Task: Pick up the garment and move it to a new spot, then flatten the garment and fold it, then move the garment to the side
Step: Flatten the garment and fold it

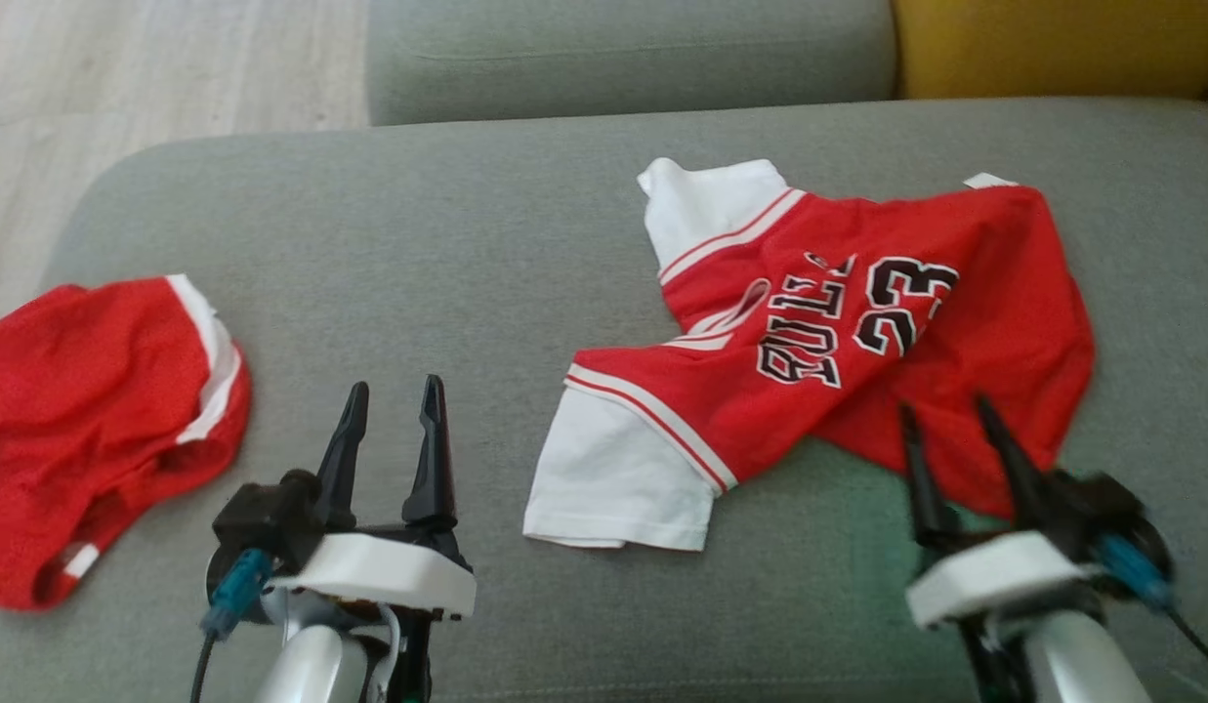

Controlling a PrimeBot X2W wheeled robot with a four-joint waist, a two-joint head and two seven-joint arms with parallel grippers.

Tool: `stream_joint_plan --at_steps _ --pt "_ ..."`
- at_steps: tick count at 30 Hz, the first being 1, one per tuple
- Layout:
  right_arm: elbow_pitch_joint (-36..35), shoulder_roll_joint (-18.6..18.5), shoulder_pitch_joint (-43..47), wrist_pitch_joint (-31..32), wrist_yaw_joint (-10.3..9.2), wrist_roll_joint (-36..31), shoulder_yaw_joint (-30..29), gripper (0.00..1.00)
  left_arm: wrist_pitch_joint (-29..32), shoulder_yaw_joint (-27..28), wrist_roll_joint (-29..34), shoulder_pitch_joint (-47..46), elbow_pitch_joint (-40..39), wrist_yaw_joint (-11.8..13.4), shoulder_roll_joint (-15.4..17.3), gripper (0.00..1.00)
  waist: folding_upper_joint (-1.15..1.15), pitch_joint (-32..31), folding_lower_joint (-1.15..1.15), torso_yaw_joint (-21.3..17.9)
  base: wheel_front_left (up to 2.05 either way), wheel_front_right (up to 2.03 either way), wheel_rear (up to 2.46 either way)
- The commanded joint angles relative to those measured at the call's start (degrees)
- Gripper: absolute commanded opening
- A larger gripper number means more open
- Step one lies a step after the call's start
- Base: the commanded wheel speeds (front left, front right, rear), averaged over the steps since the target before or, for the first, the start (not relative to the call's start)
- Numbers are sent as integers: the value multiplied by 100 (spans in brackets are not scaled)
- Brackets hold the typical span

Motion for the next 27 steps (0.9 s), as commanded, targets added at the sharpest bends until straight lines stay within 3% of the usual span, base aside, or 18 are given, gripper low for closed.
stream_joint_plan --at_steps 1,12,19,27 --pt "-338 81 61 -167 21 -83 -191 100 -31 180 37 -157 -156 -27 10 100 0 68 0 -122 0 0 0" --pt "-488 87 256 -412 21 238 -557 100 -31 138 154 -211 332 -174 10 100 0 224 0 -321 0 0 0" --pt "-478 88 165 -427 21 254 -689 100 103 -146 434 -373 1531 -147 10 100 0 329 0 -321 0 0 0" --pt "-478 88 143 -429 21 278 -728 100 222 -266 430 -627 2070 -183 24 100 0 400 0 -291 0 0 0"
